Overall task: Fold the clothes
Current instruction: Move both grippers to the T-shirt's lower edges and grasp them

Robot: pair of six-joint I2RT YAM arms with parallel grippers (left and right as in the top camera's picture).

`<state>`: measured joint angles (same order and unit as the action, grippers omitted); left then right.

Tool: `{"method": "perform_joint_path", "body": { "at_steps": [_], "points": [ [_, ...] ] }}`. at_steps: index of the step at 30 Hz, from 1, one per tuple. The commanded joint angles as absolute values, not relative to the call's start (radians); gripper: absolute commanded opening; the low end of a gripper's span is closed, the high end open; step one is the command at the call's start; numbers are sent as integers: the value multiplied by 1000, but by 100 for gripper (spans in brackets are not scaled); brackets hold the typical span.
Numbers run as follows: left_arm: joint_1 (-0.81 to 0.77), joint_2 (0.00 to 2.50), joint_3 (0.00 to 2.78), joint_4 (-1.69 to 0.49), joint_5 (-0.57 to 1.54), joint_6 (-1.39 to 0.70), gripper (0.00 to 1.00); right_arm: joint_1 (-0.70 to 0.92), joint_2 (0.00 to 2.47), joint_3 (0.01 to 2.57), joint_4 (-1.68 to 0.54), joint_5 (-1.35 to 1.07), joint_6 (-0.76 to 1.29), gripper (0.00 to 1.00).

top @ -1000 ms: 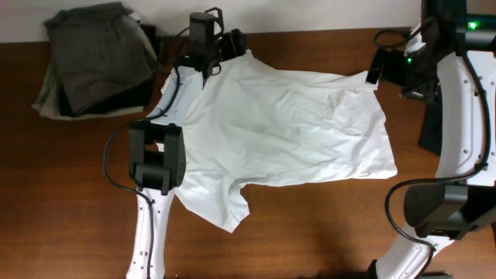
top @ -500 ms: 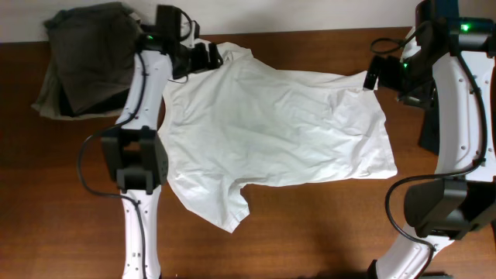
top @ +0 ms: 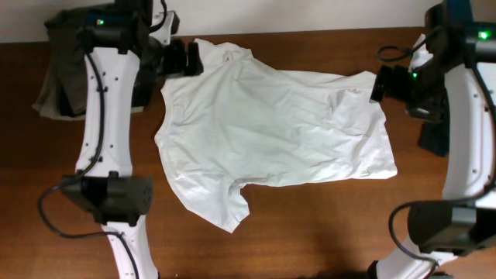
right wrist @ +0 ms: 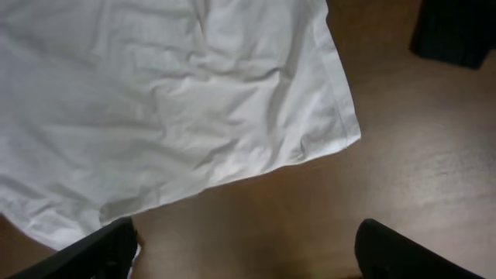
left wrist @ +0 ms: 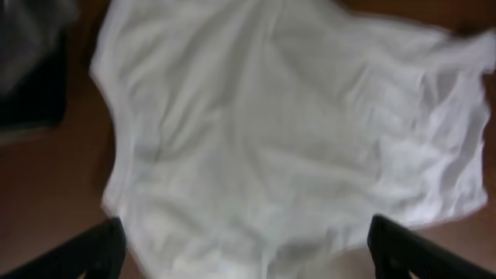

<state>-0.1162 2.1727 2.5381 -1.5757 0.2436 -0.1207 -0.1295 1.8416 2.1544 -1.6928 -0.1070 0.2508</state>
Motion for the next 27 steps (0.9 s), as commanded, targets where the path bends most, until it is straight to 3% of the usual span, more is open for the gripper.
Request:
{"method": "perform_joint_path", "body": {
  "at_steps": [1,10,20,27],
  "points": [
    [-115,2088,2552,-1680,170,-104,99,-108,1712,2147,-1699,-117,244,93],
    [-150,1865,2382,-1688,139,-118,99,-18,1423,1972,-1699,-28,244,99],
    [-262,1494,1683,-1570,120,-197,99,-75,1296,1556,-1542,-4,296,99],
    [-268,1443,1259,-1428,295,-197,97,-146,1356,1473,-1457,-14,327,99]
  ]
}}
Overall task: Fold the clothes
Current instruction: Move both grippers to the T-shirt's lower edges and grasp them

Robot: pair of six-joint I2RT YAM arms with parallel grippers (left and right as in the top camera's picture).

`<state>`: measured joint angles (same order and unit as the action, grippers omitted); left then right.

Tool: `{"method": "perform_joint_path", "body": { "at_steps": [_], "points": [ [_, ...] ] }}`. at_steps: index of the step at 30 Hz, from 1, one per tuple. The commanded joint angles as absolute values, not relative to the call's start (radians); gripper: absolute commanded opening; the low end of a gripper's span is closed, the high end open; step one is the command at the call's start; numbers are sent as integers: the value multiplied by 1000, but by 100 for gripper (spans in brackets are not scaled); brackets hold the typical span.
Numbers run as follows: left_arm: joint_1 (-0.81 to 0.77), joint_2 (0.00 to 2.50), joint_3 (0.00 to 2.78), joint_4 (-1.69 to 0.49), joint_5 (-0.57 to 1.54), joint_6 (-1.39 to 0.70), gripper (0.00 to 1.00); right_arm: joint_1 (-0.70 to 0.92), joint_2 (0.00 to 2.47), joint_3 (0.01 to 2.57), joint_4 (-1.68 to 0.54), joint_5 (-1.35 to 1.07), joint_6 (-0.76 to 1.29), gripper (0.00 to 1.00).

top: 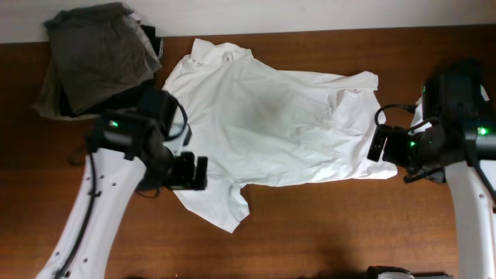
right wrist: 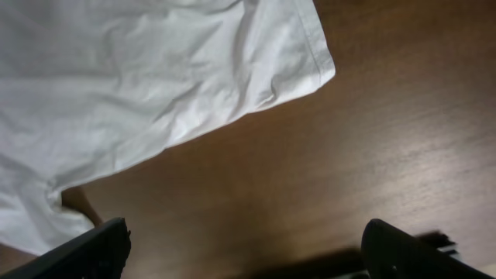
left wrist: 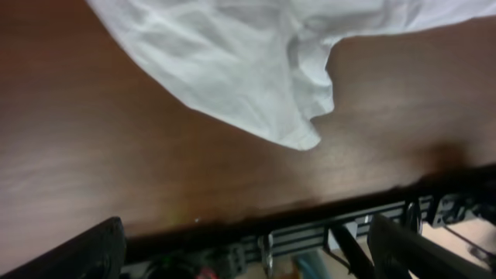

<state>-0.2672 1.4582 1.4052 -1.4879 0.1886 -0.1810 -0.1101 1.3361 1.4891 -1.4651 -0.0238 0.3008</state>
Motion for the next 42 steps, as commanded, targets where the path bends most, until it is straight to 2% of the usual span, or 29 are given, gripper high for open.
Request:
{"method": "perform_joint_path", "body": {
  "at_steps": [1,4,9,27,35,42],
  "points": [
    [-268,1443,1216,-1396,303,-203,93,-154,1364,1473,-1457,-14,327,99],
    [-268,1444,1100,-1307,300,-240,82,-172,1379,1473,-1458,-14,326,99],
    [-268,1457,949,-1139,291,-276,75,-171,1381,1473,-1448,-14,326,99],
    [-268,1723,896,-996,264,-326,72,-171,1381,1473,-1435,-13,322,99],
    [-268,1768,896,-959,220,-329,57,-171,1384,1473,-1423,-6,323,99],
    [-268,1811,894,-924,231,-329,56,-171,1394,1433,-1411,-7,323,99]
  ]
}}
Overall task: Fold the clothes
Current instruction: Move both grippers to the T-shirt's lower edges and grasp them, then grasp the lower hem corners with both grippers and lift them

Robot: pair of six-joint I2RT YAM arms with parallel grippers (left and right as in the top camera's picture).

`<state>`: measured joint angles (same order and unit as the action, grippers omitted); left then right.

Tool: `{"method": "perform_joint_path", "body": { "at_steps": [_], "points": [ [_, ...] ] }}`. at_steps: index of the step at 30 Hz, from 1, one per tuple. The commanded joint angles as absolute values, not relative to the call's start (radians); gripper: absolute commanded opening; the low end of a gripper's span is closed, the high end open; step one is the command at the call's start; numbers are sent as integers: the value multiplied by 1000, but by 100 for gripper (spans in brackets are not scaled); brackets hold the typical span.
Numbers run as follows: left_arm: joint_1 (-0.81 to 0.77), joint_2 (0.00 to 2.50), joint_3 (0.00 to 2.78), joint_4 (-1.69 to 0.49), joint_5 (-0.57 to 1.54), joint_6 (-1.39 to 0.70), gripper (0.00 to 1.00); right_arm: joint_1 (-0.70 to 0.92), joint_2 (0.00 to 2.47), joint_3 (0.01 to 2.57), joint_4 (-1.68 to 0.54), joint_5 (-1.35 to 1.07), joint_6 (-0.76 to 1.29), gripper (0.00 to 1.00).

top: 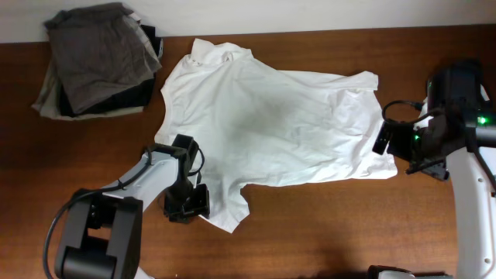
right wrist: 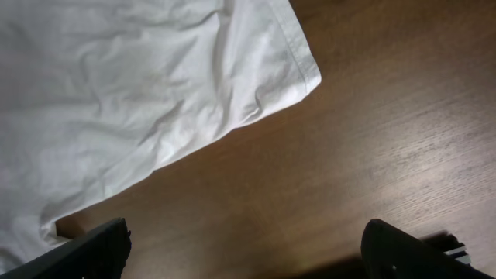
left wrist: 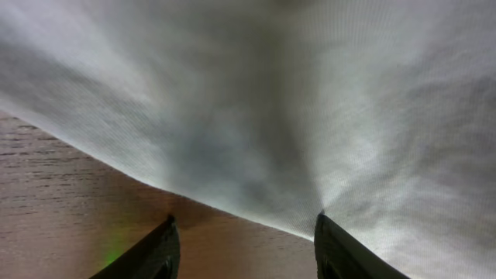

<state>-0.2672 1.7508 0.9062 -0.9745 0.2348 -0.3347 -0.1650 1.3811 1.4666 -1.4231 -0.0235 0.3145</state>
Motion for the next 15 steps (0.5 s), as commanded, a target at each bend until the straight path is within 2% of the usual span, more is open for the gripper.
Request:
{"method": "perform_joint_path", "body": {
  "at_steps": [1,8,14,15],
  "points": [
    [-268,1814,894,-915,231,-329,55,-171,1394,1415,-1396,-8,323,99],
    [-268,1814,895,-887,220,-382,54,-171,1394,1280,-1290,-19,362,99],
    [-289,1814,895,-883,189,-394,55,-171,1396,1197,-1159,-33,428,99],
    [-297,1814,895,-883,167,-403,59,-171,1396,1188,-1141,-33,428,99]
  ]
}}
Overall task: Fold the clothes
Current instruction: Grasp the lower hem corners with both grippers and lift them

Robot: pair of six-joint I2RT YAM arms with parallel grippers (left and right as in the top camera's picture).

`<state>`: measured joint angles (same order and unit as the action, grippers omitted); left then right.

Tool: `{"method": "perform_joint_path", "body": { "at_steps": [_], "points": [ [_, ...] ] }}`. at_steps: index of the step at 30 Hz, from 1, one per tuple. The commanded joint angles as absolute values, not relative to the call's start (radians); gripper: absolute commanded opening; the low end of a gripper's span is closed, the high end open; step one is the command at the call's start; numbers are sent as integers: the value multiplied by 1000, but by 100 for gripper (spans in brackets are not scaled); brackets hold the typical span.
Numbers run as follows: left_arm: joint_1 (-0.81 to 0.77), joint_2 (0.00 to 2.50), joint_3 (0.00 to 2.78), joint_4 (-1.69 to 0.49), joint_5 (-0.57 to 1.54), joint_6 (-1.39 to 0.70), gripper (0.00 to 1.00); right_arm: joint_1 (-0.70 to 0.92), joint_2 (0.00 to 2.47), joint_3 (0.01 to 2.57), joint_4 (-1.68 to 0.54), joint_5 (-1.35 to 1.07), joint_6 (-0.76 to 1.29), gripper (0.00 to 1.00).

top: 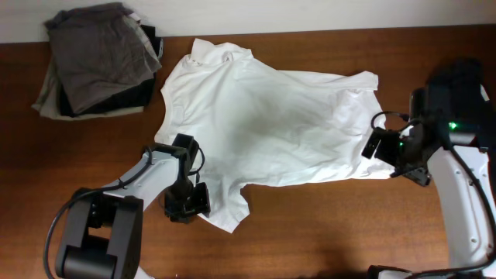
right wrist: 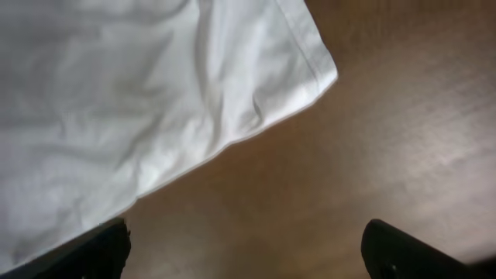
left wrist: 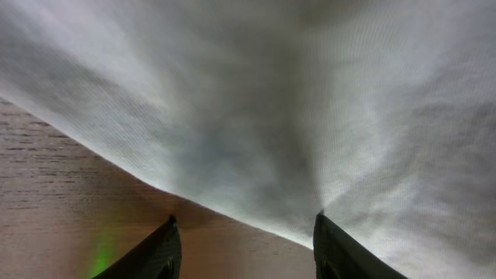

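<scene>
A white T-shirt (top: 271, 124) lies spread on the brown table (top: 325, 225), collar at the far left. My left gripper (top: 188, 205) is down at the near-left sleeve, open; in the left wrist view the sleeve's edge (left wrist: 232, 209) runs between its fingertips (left wrist: 172, 225), with white cloth filling the view above. My right gripper (top: 377, 146) hangs open at the shirt's near-right part. In the right wrist view the hem corner (right wrist: 314, 70) lies ahead of the open gripper (right wrist: 245, 226), which has bare wood between its fingers.
A pile of dark grey and black clothes (top: 97, 58) sits at the far left corner. A pale wall (top: 310, 14) runs along the table's far edge. Bare wood lies along the near side of the shirt.
My right gripper has shifted a little left toward the shirt's hem corner, and the cloth looks larger in its view. The left gripper stays at the sleeve edge, still open.
Both grippers were first at the shirt's far side, left by the collar, right by the far-right corner. Then the left was beside the near-left sleeve and the right off the near-right corner. Later the left was low on the sleeve edge; now the right is closer in.
</scene>
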<state>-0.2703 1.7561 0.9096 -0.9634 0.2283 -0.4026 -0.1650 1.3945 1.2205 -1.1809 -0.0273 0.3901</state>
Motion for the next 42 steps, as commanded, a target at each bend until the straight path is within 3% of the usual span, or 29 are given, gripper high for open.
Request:
{"method": "perform_joint_path", "body": {
  "at_steps": [1,7,11,13,16,17,23,29,34,42],
  "points": [
    [-305,1814,895,-883,148,-413,60,-171,1398,1181,-1126,-33,428,99],
    [-348,1814,895,-870,81,-434,64,-171,1422,1179,-1106,-29,427,99],
    [-357,1814,894,-867,70,-438,62,-172,1471,1179,-1103,-10,427,99],
    [-357,1814,894,-867,70,-437,49,-172,1503,1179,-1103,-10,428,99],
    [-357,1814,894,-867,70,-437,4,-185,1555,1179,-1095,-15,428,99],
    [-357,1814,894,-868,70,-436,1,-192,1568,1178,-1092,-18,428,99],
    [-357,1814,909,-924,68,-433,1,-266,1638,1178,-1081,-19,427,100],
    [-357,1805,1004,-1118,35,-435,1,-317,1660,1178,-1081,-33,424,100],
    [-357,1750,1050,-1252,-132,-521,0,-315,1662,1172,-1079,-33,416,100],
    [-357,1690,1050,-1227,-154,-526,0,-315,1663,1089,-1025,-96,417,96]
  ]
}}
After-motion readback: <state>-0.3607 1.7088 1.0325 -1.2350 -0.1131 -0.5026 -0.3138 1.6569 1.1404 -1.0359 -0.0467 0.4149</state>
